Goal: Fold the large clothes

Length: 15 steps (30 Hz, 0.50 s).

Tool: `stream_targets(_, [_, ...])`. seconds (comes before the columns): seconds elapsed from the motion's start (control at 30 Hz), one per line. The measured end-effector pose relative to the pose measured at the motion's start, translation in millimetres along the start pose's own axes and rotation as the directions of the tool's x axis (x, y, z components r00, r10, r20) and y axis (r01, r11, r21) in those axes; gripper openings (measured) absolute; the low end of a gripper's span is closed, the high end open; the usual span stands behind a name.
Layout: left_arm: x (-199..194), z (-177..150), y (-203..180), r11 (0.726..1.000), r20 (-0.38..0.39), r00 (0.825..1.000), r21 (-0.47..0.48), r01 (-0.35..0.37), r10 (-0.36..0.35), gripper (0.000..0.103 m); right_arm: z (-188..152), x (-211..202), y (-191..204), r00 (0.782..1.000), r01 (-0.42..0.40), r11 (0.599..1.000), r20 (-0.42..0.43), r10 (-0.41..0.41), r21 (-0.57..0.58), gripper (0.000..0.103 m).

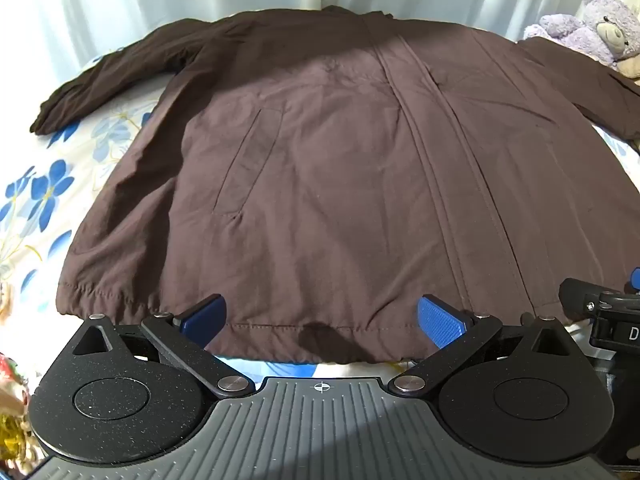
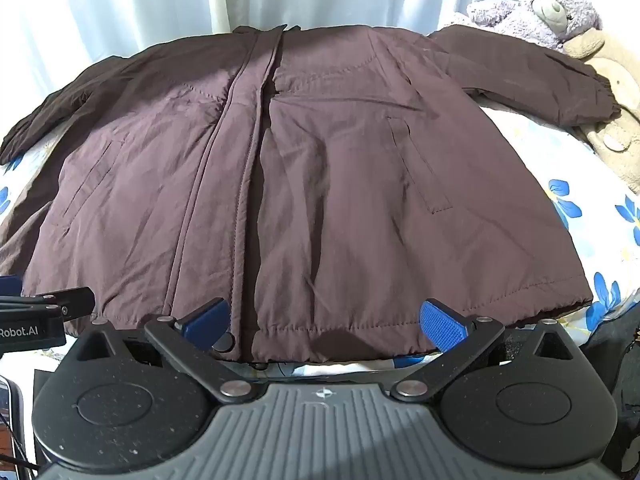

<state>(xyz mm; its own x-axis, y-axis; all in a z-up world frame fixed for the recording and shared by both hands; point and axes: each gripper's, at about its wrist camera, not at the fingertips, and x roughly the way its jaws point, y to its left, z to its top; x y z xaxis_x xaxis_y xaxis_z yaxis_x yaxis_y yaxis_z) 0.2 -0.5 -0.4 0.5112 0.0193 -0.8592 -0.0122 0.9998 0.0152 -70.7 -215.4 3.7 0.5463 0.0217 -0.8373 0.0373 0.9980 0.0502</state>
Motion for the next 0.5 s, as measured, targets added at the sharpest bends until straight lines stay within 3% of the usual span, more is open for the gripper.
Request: stream_targets(0.5, [-0.4,-4.7,0.6,1.000,0.007,1.000,-0.007,0.008,-0.007,0.103,2.4,2.0,1.5,1.000,0.000,1.000,0.007,0.000,0.001,0.102])
